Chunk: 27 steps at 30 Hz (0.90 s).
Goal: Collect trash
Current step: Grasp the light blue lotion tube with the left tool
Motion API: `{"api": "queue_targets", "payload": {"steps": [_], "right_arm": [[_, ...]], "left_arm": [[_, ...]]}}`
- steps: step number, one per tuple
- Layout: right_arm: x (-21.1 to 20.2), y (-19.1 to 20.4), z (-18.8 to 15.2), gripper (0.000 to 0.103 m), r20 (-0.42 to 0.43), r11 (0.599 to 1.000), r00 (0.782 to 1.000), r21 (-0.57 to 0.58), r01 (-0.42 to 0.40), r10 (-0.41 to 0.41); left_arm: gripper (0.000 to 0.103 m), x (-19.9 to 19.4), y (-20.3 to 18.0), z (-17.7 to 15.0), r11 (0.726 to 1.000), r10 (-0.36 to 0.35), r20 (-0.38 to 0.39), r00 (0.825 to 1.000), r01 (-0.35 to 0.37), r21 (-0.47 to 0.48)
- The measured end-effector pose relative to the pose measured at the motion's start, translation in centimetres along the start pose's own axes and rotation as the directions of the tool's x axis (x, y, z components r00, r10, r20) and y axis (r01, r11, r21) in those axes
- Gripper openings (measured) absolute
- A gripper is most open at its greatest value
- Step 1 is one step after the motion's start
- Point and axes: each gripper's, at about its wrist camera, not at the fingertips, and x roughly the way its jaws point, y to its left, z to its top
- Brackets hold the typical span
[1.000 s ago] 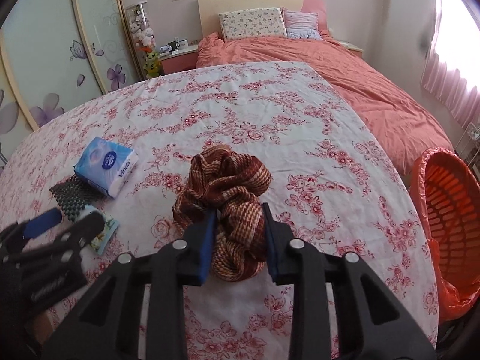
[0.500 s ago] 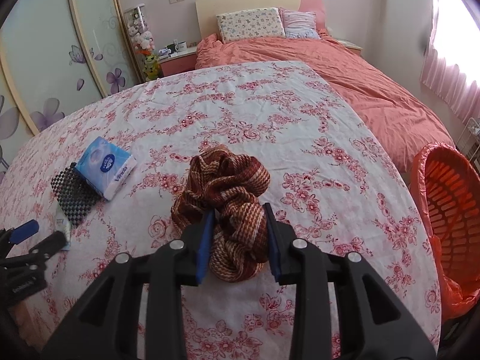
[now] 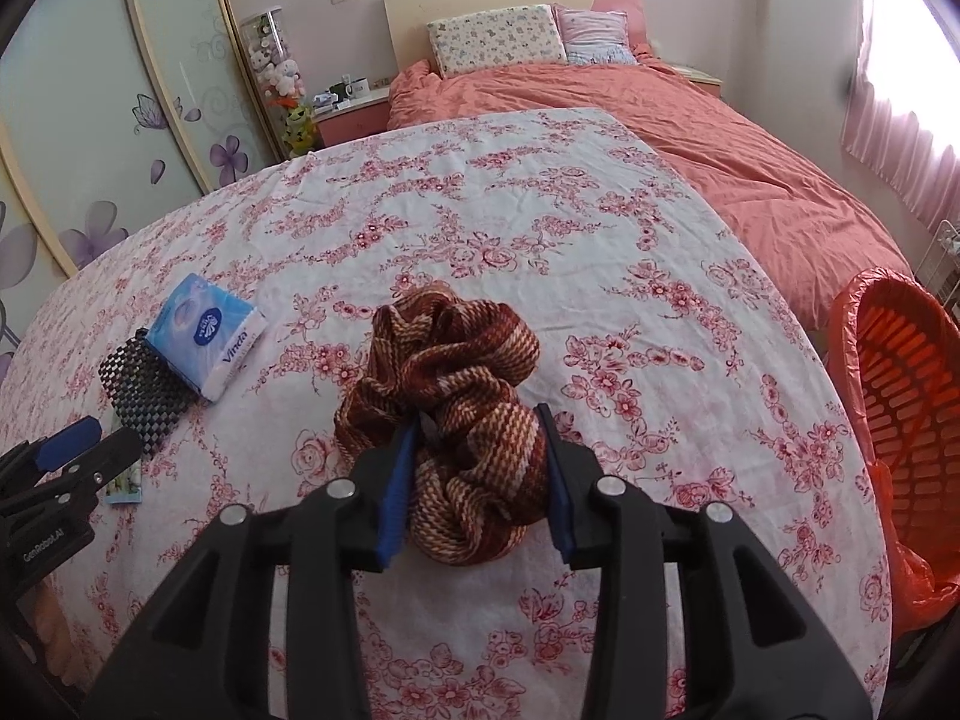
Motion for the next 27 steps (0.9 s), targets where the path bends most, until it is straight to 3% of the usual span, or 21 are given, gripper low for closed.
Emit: {"api": "queue_targets", "payload": {"steps": [13, 17, 23, 26, 27], "right_arm": [[0.1, 0.4, 0.0, 0.039, -0.003, 1.0, 1.0, -0.015, 0.018, -0.018], [0.1, 0.4, 0.0, 0.039, -0.003, 1.0, 1.0, -0.015, 0.018, -0.018], [0.1, 0.4, 0.0, 0.039, -0.003, 1.0, 1.0, -0.015, 0.018, -0.018], [0.1, 0.5, 0.0, 0.039, -0.003, 1.0, 1.0, -0.015, 0.018, -0.018], [0.1, 0.4, 0.0, 0.039, -0.003, 1.0, 1.0, -0.015, 0.018, -0.018]], "left_arm": [[0.042, 0.5, 0.8, 0.4, 0.998, 0.026, -0.006, 1.0, -0.027, -0.058], [0.036, 0.6, 2.7, 0.7, 0.994, 0.043, -0.011, 0.999, -0.044, -0.099], [0.036, -0.8, 6.2, -0.9, 0.991, 0.072, -0.009, 0.997, -0.073, -0.114], [0.053, -1.5, 7.4, -1.6, 0.988, 0.091, -0.008, 0.996, -0.091, -0.123], [0.053, -1.6, 7.6, -1.6, 0.988, 0.094, -0.006, 0.996, -0.094, -0.123]]}}
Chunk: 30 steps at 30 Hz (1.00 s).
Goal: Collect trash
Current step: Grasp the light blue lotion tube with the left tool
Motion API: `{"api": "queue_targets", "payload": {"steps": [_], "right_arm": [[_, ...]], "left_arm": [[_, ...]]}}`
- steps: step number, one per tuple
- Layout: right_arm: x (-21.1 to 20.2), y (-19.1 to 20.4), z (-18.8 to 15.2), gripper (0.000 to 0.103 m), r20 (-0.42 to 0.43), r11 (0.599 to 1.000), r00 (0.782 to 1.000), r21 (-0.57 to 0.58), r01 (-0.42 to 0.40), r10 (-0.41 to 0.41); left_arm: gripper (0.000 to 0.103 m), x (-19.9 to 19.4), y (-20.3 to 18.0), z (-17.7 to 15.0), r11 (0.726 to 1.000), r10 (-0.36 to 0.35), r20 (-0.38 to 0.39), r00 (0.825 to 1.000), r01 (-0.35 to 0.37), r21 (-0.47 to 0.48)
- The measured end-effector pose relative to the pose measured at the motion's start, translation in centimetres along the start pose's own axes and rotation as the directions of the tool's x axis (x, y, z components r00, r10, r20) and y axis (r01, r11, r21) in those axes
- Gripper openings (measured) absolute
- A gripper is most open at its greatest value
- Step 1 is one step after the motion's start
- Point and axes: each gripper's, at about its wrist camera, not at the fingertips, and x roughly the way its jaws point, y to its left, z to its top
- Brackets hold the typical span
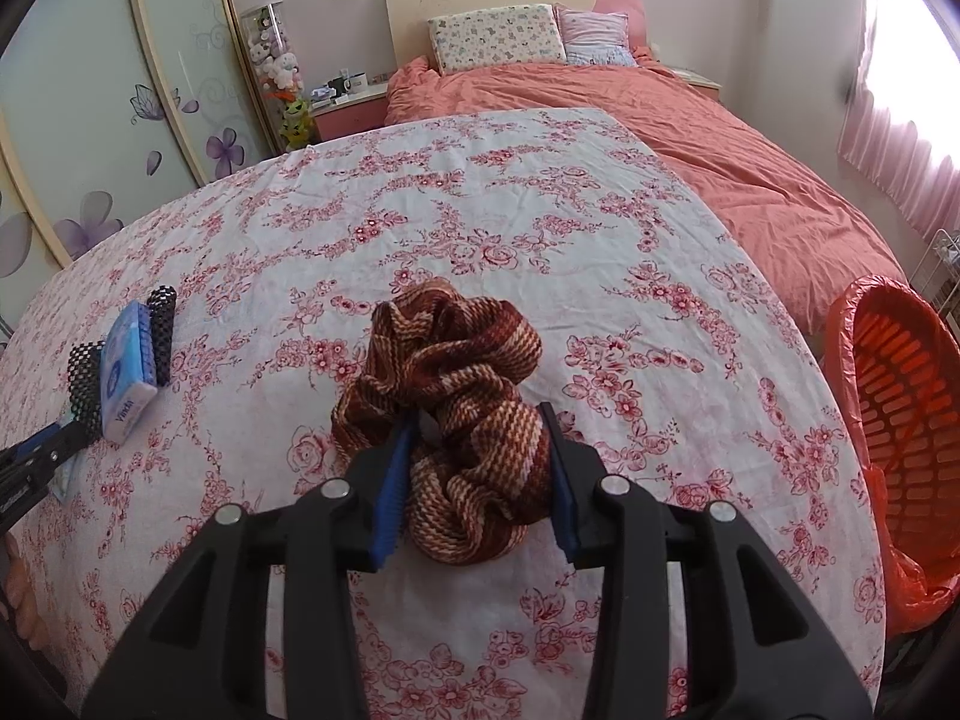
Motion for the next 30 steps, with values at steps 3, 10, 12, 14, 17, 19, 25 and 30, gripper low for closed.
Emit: {"api": "queue_targets", "payload": {"steps": [3, 10, 12, 14, 17, 19, 25, 30], "right_arm": [[0.0, 0.0, 0.0, 0.039, 0.0, 1.0, 1.0, 0.0, -0.001, 0.001], [0.0, 0.0, 0.0, 0.04, 0.0, 1.0, 1.0, 0.001, 0.0, 0.0], [0.0, 0.0, 0.0, 0.04, 0.0, 1.0, 1.0, 0.0, 0.001, -0.001], [0.0, 0.0, 0.0, 0.04, 0.0, 1.0, 1.0, 0.0, 0.0, 0.0], [0.0, 0.0, 0.0, 0.04, 0.0, 1.0, 1.0, -0.001, 0.001, -0.001], [0.0, 0.0, 0.0, 0.04, 0.0, 1.0, 1.0, 0.0, 0.0, 0.0], [0.0, 0.0, 0.0, 0.041, -0.001, 1.0, 1.0, -0.003, 0.001, -0.001], [0.1, 0.2, 0.0, 0.041, -0.001, 1.0, 1.0, -0.004, 0.0, 0.0]], "left_arm": [[0.053, 0.2, 0.6, 0.2, 1.0, 0.006, -0.004, 1.0, -0.006, -0.011], [0.047, 1.5, 0.4, 1.5, 0.999, 0.028, -0.004, 1.0, -0.028, -0.024], [0.042, 1.9, 0.7, 2.1, 0.998, 0.049, -0.001, 0.999, -0.049, -0.03], [0.038, 2.5, 0.8, 2.8, 0.998, 0.056, -0.002, 0.998, -0.056, -0.039], [0.032, 2.9, 0.2, 3.4, 0.999, 0.048, -0.005, 0.999, -0.048, -0.014], [0.032, 2.9, 0.3, 3.4, 0.999, 0.046, -0.003, 0.999, -0.046, -0.01], [0.032, 2.0, 3.2, 2.5, 0.997, 0.061, 0.002, 0.998, -0.06, -0.038], [0.033, 2.5, 3.8, 3.4, 0.994, 0.051, 0.001, 0.999, -0.051, -0.101]]}}
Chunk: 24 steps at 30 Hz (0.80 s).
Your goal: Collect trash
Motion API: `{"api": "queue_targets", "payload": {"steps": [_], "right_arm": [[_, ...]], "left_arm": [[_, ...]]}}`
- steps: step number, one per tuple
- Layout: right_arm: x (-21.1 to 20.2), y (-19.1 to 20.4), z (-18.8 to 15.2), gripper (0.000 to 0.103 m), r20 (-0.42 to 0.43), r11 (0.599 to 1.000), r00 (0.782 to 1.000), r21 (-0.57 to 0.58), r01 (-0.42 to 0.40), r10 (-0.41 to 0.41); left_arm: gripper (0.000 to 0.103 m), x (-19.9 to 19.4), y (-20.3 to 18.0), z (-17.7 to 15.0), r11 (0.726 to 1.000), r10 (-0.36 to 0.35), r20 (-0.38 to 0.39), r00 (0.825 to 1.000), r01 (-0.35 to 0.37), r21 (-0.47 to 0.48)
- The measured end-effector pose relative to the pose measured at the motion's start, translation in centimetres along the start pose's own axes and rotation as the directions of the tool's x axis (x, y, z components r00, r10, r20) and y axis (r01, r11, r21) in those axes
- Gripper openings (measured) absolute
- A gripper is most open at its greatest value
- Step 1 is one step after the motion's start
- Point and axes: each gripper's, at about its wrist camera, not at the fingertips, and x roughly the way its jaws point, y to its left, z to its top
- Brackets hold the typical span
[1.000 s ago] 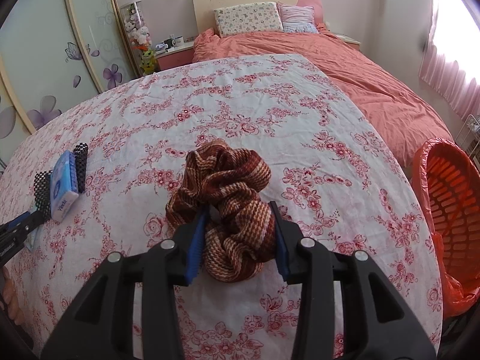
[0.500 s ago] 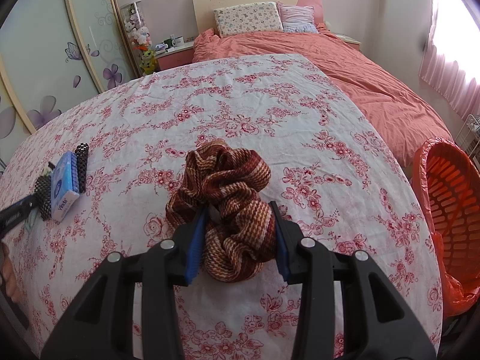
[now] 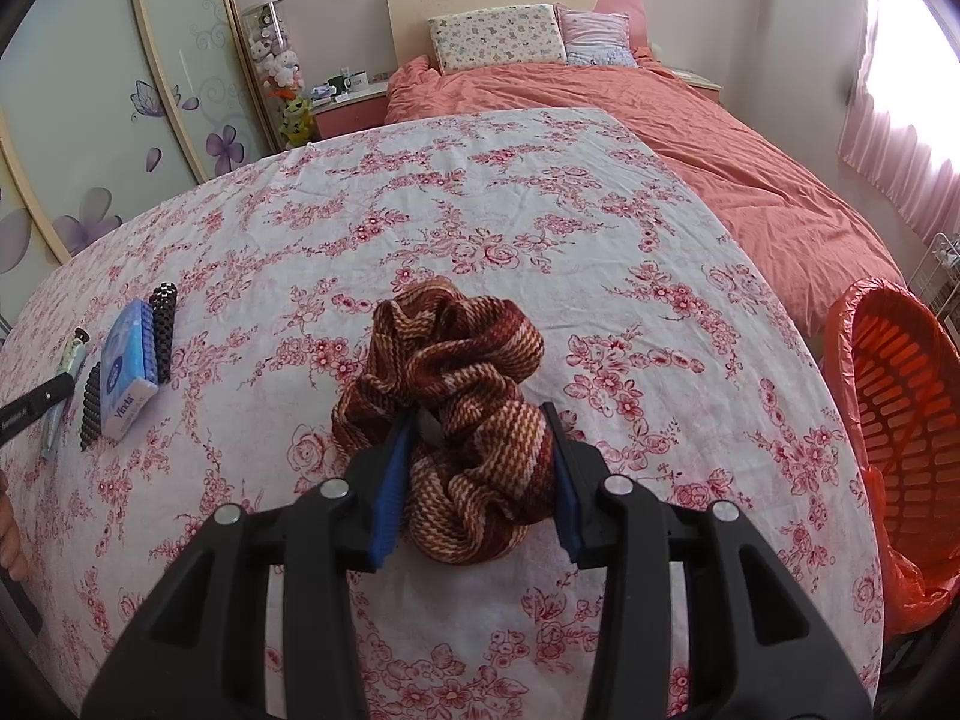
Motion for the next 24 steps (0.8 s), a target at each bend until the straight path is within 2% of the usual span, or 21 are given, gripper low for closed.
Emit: {"api": "queue_targets", "payload": {"steps": [18, 21, 24], "right_arm": [[0.0, 0.0, 0.0, 0.041, 0.0, 1.0, 1.0, -0.002, 0.002, -0.002], [-0.1, 0.1, 0.0, 0.041, 0.0, 1.0, 1.0, -0.005, 0.006, -0.006], [-0.1, 0.1, -0.1, 0.035, 0.003, 1.0, 1.0, -0.003, -0.003, 0.003]], "left_arm": [[0.033, 1.0, -1.5, 0.9, 0.997, 0.064, 0.02, 0.998, -0.065, 0.05], [0.029, 1.0, -1.8, 0.9, 0.996, 0.063, 0.021, 0.998, -0.064, 0.059], [0.029, 0.9, -2.0, 0.9, 0.994, 0.075, 0.024, 0.997, -0.076, 0.072]]}}
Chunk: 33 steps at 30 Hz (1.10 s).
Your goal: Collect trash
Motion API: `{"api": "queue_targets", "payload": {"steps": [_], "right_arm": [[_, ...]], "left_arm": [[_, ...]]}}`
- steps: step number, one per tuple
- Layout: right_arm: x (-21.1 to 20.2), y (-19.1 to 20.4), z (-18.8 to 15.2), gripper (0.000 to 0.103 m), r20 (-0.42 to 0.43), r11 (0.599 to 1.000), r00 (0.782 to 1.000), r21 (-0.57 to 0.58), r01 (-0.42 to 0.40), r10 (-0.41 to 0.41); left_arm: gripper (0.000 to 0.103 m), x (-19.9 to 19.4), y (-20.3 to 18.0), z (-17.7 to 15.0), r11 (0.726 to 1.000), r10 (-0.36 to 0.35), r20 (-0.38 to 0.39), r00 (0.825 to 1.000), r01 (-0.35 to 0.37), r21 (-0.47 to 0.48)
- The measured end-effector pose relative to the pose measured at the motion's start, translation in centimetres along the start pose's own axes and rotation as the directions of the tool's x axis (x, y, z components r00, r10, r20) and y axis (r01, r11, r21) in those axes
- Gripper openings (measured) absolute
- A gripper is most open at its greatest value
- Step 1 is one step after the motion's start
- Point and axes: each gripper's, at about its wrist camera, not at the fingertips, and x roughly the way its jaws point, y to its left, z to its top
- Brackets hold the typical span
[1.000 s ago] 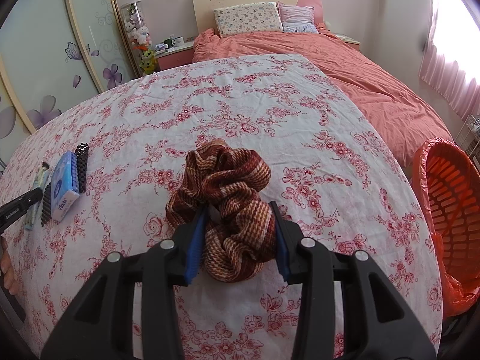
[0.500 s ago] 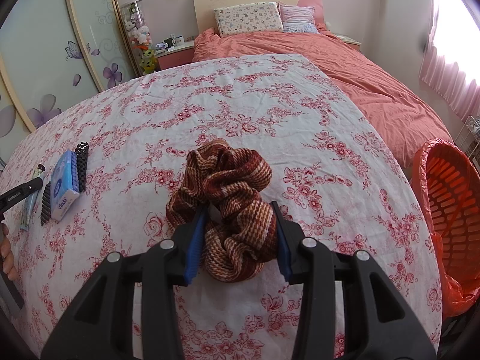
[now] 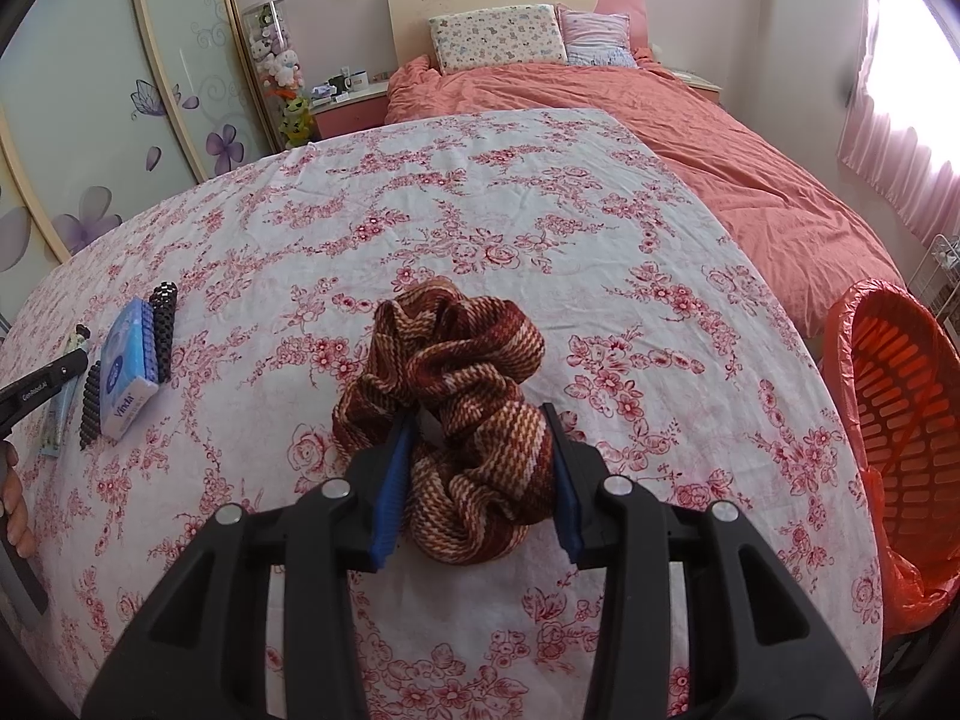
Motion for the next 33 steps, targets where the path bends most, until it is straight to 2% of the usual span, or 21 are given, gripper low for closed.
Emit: {"api": "queue_targets", "payload": {"steps": [3, 9, 16, 22, 27, 33], "right_arm": [[-0.2, 0.4, 0.0, 0.027, 0.007, 1.0, 1.0, -0.018, -0.003, 0.003], [-0.8, 1.0, 0.1, 0.02, 0.022, 0.999, 1.0, -0.051, 0.003, -0.002], [-2.7, 0.7, 0.7, 0.02, 0.061, 0.999, 0.998, -0.027, -0.03, 0.031], [-2.6, 1.0, 0.5, 0.02, 0.058, 0.999, 0.998, -0.03, -0.036, 0.038], [-2.4, 1.1, 0.4, 0.02, 0.055, 0.999, 0.998, -0.031, -0.039, 0.041], [-1.9, 1.3, 0.2, 0.02, 0.043, 0.999, 0.998, -0.024, -0.046, 0.047]], "left_arm": [[0.029, -0.3, 0.1, 0.0, 1.0, -0.014, -0.005, 1.0, 0.014, -0.001], [0.028, -1.4, 0.5, 0.0, 1.0, -0.023, 0.014, 1.0, 0.023, 0.005], [0.028, -1.9, 0.6, -0.2, 0.999, -0.049, 0.023, 0.999, 0.049, 0.007], [0.029, -0.3, 0.7, -0.8, 0.998, -0.058, -0.02, 0.998, 0.057, -0.028], [0.029, -0.5, 0.2, -1.1, 0.999, -0.037, 0.0, 0.999, 0.037, -0.014], [0.028, -0.6, 0.4, -0.9, 0.997, -0.067, 0.008, 0.998, 0.067, -0.032]]}}
